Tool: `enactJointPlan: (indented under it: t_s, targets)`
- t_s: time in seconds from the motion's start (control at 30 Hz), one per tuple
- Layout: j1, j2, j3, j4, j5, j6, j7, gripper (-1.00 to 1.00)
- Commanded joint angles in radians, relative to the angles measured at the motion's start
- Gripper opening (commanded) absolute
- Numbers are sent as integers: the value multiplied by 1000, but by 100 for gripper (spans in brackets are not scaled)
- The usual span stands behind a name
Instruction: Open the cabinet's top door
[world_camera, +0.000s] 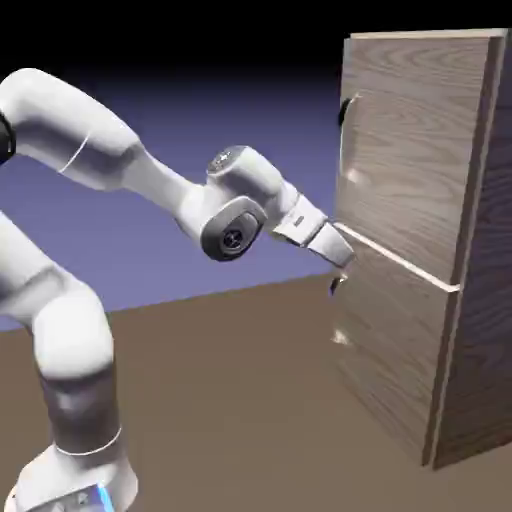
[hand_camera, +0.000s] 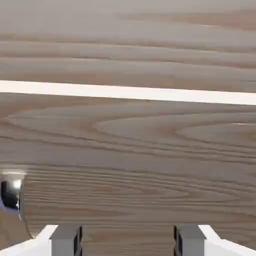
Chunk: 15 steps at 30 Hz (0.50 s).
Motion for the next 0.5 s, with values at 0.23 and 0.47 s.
enactJointPlan:
  t_s: [0.23,0.47]
  targets:
    - [-133,-70,149,72,348,-9,227,0]
    - [-249,-131,279,135,653,-17,426,0]
